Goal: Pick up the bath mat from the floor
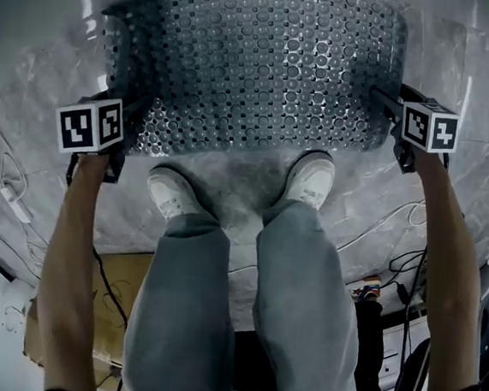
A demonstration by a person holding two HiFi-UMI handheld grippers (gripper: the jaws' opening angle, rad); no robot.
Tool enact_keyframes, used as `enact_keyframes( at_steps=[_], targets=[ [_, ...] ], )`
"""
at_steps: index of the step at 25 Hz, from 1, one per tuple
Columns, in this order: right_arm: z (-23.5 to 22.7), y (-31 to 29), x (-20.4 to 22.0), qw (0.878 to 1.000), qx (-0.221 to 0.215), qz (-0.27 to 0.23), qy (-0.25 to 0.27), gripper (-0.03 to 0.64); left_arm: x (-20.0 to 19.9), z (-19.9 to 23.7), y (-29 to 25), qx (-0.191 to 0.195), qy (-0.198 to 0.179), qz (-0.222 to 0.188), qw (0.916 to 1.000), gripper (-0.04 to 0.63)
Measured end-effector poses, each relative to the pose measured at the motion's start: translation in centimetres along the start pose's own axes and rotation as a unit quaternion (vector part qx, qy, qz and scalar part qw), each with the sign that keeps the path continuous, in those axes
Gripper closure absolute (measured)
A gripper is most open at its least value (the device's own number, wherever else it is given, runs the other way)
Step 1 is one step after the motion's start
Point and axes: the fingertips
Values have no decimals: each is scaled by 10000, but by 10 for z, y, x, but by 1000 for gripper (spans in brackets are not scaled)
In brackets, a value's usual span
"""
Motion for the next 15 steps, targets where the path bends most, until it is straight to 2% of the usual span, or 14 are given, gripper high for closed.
enact_keyframes(
  at_steps=[7, 11, 12, 14, 15],
  targets=[
    [10, -13, -14, 9991, -255, 114, 322, 310, -2, 2, -10, 60, -81, -2, 9999, 178],
    [22, -18, -19, 9986, -416, 149, 289, 354, -2, 3, -16, 19, 3, 10, 10000, 178],
    [25, -19, -20, 9985, -447, 177, 244, 383, -2, 4, -17, 28, 62, -3, 10000, 178],
    [25, -19, -21, 9989, -390, 218, 159, 398, -5, 3, -19, 72, 124, -14, 9999, 178],
    [23, -19, -22, 9991, -361, 213, 84, 431, -5, 2, -21, 80, 118, 0, 9999, 178]
  ],
)
Point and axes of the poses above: the fingertips, and each gripper's own axes: y backward along the fingers, z to its left, x out of its underside, and after that the axes turned 14 degrees about -y, right-handed
